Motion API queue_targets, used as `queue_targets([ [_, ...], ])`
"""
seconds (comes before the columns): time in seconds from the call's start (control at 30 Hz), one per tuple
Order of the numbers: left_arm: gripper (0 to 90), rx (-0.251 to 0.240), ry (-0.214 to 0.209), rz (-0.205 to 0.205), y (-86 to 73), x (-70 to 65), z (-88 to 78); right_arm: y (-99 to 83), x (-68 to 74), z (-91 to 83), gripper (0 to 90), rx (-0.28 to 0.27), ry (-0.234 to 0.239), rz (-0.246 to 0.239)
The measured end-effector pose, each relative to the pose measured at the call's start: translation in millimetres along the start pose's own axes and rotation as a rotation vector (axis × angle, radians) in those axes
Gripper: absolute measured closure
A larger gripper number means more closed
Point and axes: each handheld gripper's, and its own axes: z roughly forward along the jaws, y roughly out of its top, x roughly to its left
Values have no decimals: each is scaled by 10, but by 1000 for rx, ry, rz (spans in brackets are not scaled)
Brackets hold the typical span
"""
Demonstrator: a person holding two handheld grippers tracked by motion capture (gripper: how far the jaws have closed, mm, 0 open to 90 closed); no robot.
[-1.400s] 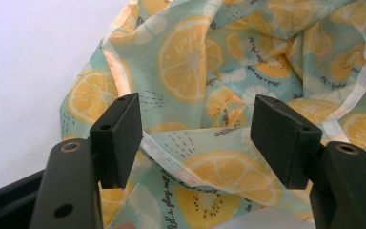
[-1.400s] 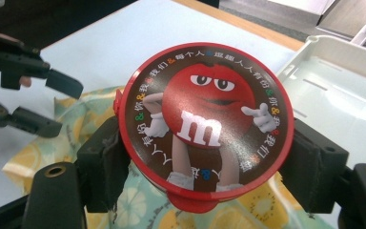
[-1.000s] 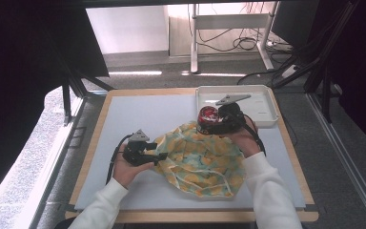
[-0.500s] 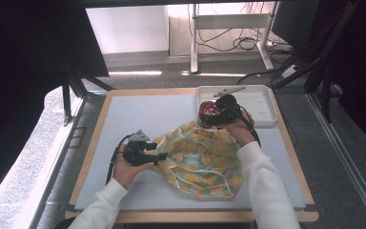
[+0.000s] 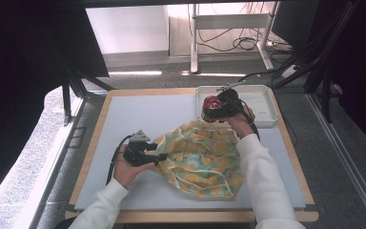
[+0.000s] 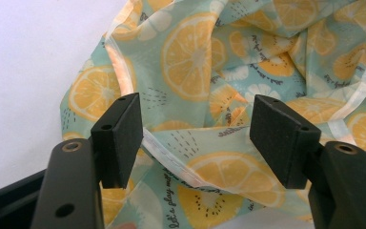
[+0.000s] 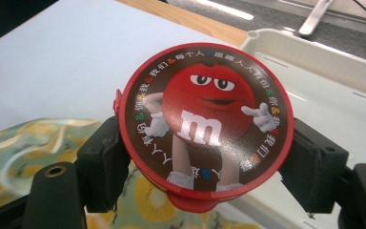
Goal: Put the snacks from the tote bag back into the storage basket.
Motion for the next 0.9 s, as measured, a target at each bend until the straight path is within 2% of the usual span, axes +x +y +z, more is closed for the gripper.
queue_targets([
  [0.13, 357, 6, -1, 2, -3, 4, 5, 30, -81, 86, 255, -3, -3, 43],
  [0.3, 358, 8, -3, 1, -6, 11, 12, 72, -135, 154, 255, 7, -32, 45],
  [0.9, 358, 18, -10, 6, -13, 6, 29, 121, -249, 411, 255, 52, -64, 61],
])
